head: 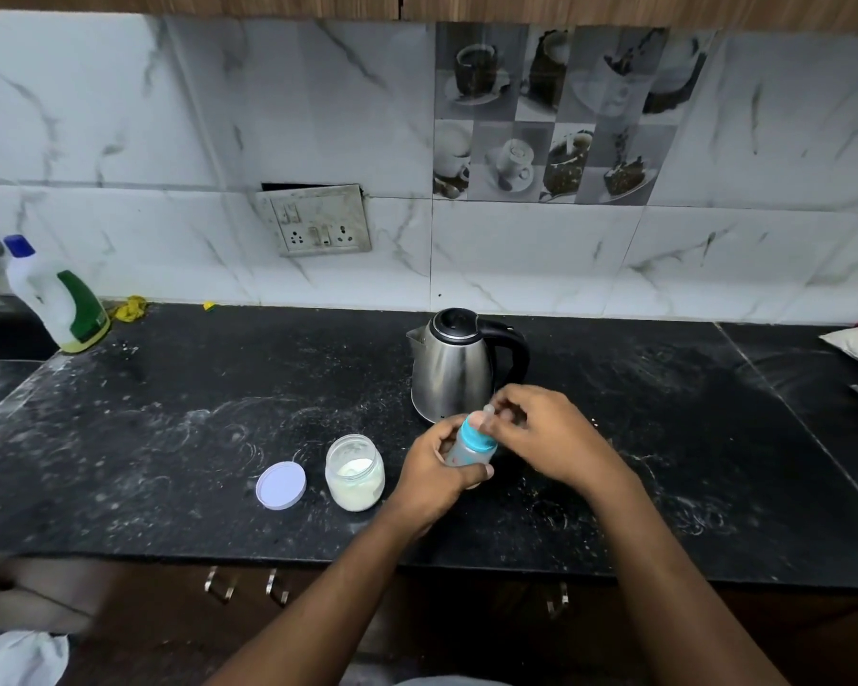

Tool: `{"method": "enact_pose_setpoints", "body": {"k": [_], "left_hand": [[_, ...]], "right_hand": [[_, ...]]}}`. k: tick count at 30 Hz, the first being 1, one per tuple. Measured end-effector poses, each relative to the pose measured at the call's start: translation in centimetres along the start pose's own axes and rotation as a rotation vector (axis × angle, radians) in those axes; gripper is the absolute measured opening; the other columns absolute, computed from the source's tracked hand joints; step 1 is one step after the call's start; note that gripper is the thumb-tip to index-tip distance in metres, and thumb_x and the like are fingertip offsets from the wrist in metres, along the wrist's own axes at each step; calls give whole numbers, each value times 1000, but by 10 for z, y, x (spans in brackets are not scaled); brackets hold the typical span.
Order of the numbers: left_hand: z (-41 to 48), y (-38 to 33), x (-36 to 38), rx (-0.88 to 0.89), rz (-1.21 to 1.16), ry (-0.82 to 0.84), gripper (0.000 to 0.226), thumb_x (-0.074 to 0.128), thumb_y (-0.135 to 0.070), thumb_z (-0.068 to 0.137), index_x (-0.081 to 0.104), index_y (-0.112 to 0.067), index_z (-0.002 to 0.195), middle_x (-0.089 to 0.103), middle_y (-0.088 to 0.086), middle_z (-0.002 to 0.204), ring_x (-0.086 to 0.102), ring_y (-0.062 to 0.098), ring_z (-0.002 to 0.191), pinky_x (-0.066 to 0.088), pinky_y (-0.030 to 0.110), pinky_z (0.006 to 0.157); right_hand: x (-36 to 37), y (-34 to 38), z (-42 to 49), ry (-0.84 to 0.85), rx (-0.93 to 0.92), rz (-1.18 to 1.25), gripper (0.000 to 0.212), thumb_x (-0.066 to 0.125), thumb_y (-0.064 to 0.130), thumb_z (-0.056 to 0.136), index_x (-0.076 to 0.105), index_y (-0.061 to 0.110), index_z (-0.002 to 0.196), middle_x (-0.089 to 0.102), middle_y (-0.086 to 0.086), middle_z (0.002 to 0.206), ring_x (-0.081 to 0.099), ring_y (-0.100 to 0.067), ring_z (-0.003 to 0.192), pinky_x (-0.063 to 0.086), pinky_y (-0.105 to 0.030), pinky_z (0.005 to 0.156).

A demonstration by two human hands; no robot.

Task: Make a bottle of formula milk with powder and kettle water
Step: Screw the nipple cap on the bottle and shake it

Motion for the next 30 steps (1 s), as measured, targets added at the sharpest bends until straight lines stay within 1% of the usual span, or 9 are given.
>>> {"method": "enact_pose_setpoints", "body": {"k": [2,5,8,12,14,17,21,27,30], "left_hand": [[1,1,-1,-3,-4,-2,60,85,12,69,72,-21,118,78,2,110,71,12,100,58,25,86],[2,1,0,-4,-9,-2,61,86,6,65,73,-23,117,78,6,110,72,20,103,60,40,94],[2,2,2,3,-19,8,62,86,1,63,73,-22,118,78,6,111,73,25,107,59,48,98],[1,4,3,2,-23,7,62,87,-3,63,73,-25,119,78,6,110,72,18,101,59,48,95],[2,2,1,-2,-34,-9,61,86,-3,63,73,-27,118,78,6,111,71,17,100,59,44,93],[4,0,0,-1,-47,3,63,85,2,65,72,-25,120,78,5,112,71,16,102,60,34,90],[5,-1,4,-15,-74,68,63,79,19,73,68,-14,126,78,3,115,72,14,107,57,23,87],[1,-1,14,-24,-82,161,65,74,20,80,63,-13,135,75,0,126,69,16,120,54,28,101],[1,0,15,-30,-68,180,63,74,18,81,62,-14,133,76,0,123,70,16,118,54,29,101]], "right_hand": [[11,3,-2,113,-81,112,51,75,42,89,61,33,137,58,17,122,57,15,94,49,-19,85],[18,6,-2,143,-89,137,53,78,27,86,61,34,135,57,18,124,57,18,86,40,-10,77],[13,2,2,28,-33,99,35,84,45,77,67,30,103,62,13,99,60,-2,80,46,-25,71],[11,-8,3,-9,45,-29,59,68,82,66,56,24,76,62,7,67,55,-11,58,47,-39,57],[8,-13,2,-47,45,54,59,68,80,68,56,21,70,57,7,60,46,-8,52,43,-37,54],[14,-18,2,-46,-14,306,29,82,46,77,68,33,99,66,14,93,60,-2,84,57,-38,79],[35,-16,1,180,-108,479,64,77,11,83,61,37,140,64,21,135,58,-4,130,47,-37,112],[28,-20,4,4,-51,386,62,85,50,63,69,42,122,61,12,110,53,-7,115,49,-33,102],[37,-21,-1,141,-93,534,61,87,32,78,66,38,134,64,14,130,56,-10,129,48,-29,107]]}}
Point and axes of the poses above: each hand's wrist, its own z-axis towards the middle knuckle, its own x-axis out of the palm, y = z × x, the point moved 8 cm from there along z, towards the middle knuckle
